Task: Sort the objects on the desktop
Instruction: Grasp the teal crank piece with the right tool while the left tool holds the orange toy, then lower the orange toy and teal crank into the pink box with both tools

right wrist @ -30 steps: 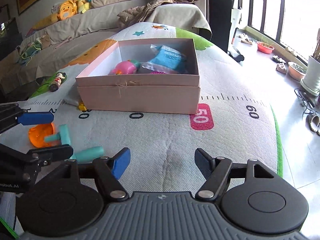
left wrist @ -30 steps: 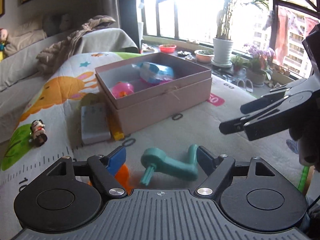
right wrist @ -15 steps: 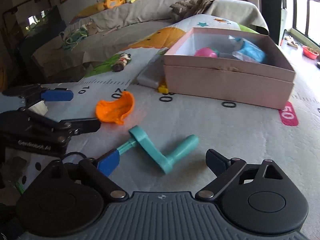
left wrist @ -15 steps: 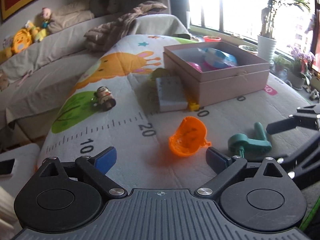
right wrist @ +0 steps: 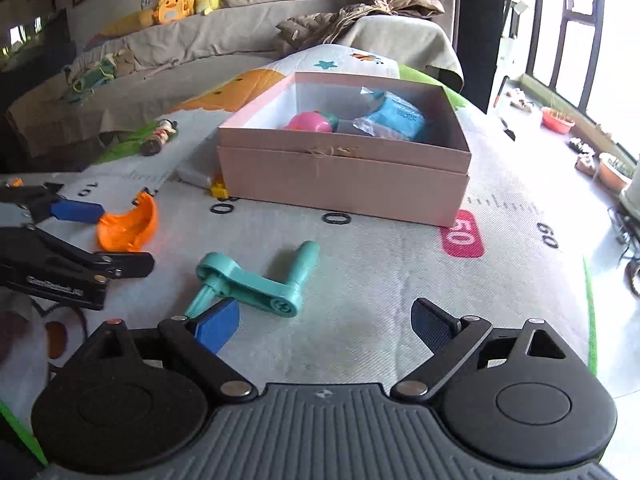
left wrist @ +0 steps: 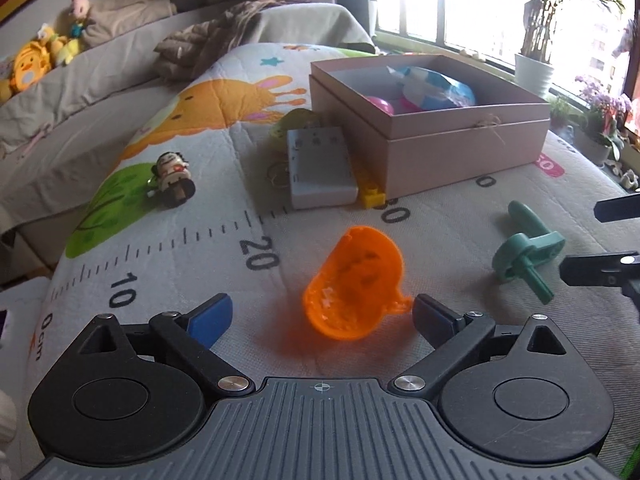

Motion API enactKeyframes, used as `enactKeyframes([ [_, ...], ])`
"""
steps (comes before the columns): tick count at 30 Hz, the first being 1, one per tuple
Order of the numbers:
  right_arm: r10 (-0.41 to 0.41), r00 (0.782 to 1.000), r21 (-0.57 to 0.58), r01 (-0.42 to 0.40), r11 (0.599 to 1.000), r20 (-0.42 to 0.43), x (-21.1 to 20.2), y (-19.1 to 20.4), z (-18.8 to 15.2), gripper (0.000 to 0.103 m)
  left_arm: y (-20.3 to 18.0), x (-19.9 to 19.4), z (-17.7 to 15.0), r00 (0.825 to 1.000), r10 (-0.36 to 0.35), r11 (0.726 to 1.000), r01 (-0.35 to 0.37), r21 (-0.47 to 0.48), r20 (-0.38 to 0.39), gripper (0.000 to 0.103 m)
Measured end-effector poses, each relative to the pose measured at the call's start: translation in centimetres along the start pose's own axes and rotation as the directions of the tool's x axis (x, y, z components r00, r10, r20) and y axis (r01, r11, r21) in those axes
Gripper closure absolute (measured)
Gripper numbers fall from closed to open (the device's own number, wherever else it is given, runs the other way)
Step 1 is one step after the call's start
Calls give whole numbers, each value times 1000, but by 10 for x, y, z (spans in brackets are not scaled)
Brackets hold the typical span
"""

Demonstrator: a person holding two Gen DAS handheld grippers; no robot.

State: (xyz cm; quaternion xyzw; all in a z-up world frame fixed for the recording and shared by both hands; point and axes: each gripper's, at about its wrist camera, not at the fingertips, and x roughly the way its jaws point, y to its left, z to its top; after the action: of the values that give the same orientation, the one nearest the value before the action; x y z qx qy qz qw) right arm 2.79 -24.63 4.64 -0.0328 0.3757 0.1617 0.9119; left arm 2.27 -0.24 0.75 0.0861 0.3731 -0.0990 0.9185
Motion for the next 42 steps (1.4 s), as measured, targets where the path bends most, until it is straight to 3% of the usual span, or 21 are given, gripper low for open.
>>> enactKeyframes([
  [4, 37, 999, 17, -37, 999, 10, 6, 21, 4, 8, 13, -3, -2, 999, 44, 999, -44, -14, -1, 3],
  [7, 14, 1000, -7, -14, 1000, -2, 25, 42, 9, 9, 18, -5, -3, 996, 85, 996, -85, -12, -7, 3],
  [8, 2, 1000, -21, -2, 1000, -8, 30, 46, 9, 15, 19, -5, -3, 996, 91, 996, -91, -12, -7, 3],
  [11, -26, 1000, -66, 26, 997, 7, 34, 52, 7, 31, 20, -8, -1, 998, 69, 997, -69, -26, -7, 3],
  [17, -32, 999, -64, 32, 997, 3, 26, 41, 4, 32, 5, -11, 2, 999, -40, 999, 40, -34, 9, 3],
  [21, -47, 999, -49, 47, 998, 6, 19, 29, 2, 32, -6, -3, 8, 1000, -26, 998, 27, -49, 11, 4],
  [23, -50, 999, -46, 50, 998, 10, 14, 24, 1, 32, -7, 1, 11, 1000, -27, 997, 28, -65, 10, 11],
  [28, -48, 998, -59, 50, 997, 33, 3, 16, -1, 33, -5, 7, 12, 1000, -15, 996, 17, -83, 23, 46],
  [30, -50, 998, -61, 53, 997, 46, -2, 14, -2, 33, -4, 5, 11, 999, -9, 997, 11, -77, 34, 52],
  [34, -39, 996, -60, 44, 997, 76, -14, 7, 0, 33, -9, -19, 13, 996, -24, 999, 28, -46, 86, 52],
  [37, -21, 992, -68, 29, 997, 122, -32, 0, 14, 33, -15, -52, 38, 977, -91, 996, 92, 2, 195, 52],
  [42, -40, 960, -69, 62, 996, 277, -72, -22, 84, 33, -33, -67, 101, 918, -106, 992, 71, 103, 382, 51],
])
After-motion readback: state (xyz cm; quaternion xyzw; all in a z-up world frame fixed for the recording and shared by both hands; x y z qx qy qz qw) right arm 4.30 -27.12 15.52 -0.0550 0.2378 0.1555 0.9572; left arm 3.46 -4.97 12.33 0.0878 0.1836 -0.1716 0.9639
